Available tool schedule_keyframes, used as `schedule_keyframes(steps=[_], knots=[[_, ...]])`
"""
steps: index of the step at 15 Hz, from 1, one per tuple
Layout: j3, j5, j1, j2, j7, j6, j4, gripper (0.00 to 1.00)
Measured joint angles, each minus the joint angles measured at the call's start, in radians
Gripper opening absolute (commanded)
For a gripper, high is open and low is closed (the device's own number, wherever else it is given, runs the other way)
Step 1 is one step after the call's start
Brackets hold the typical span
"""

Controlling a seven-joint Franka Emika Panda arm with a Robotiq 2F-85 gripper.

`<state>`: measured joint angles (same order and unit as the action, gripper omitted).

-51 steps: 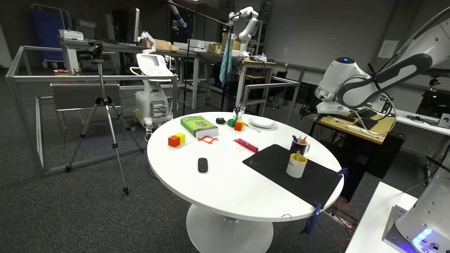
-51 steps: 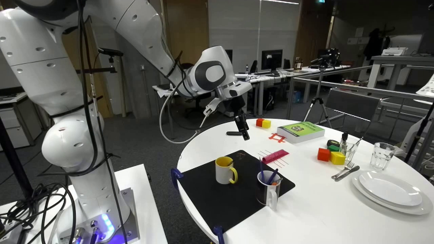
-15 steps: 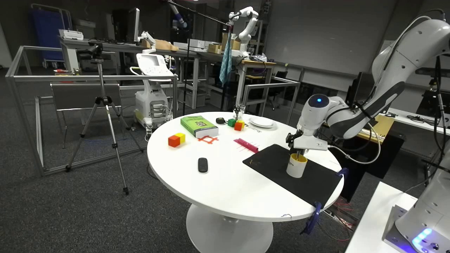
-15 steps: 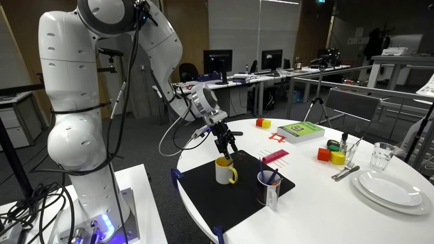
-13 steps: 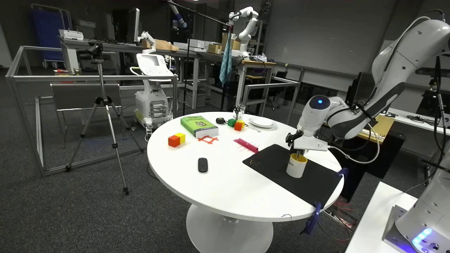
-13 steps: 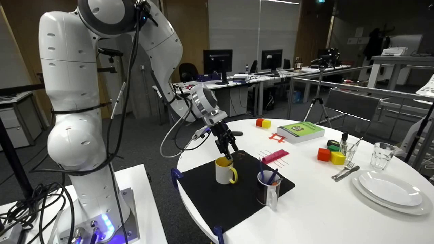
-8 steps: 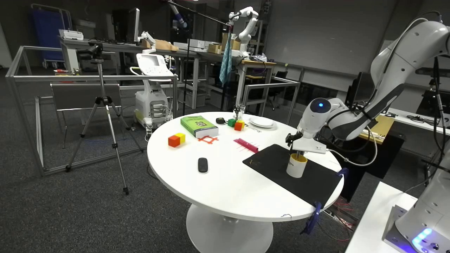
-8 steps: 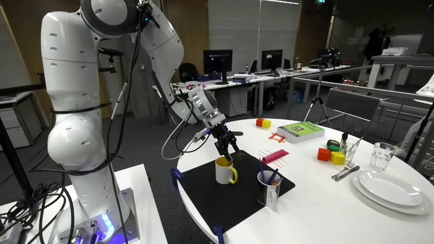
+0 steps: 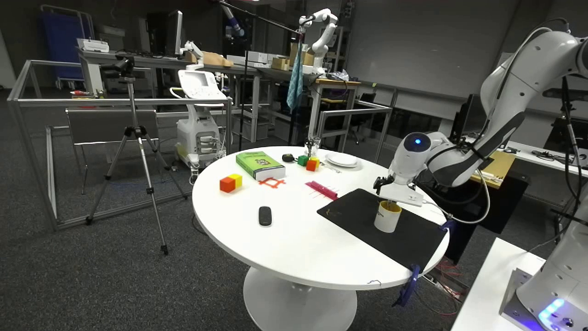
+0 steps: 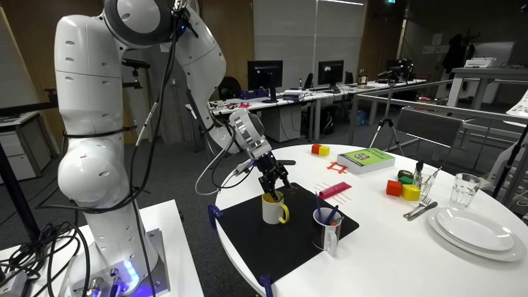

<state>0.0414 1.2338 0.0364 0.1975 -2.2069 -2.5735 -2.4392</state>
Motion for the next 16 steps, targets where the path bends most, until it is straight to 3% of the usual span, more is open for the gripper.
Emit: schedule_keyframes(steps=[1,2,12,13,16], knots=[[0.000,0.000,0.000,0.001,-0.003,0.000,0.000,1.00],[0.000,0.000,0.000,0.001,-0.005,0.000,0.000,0.80],[-0.015,0.000,-0.006,0.002,-0.006,-0.007,0.004,0.06],[-0.016,0.000,-0.008,0.003,-0.006,-0.010,0.004,0.01],[-0.016,0.000,-0.011,0.002,-0.006,-0.020,0.006,0.01]])
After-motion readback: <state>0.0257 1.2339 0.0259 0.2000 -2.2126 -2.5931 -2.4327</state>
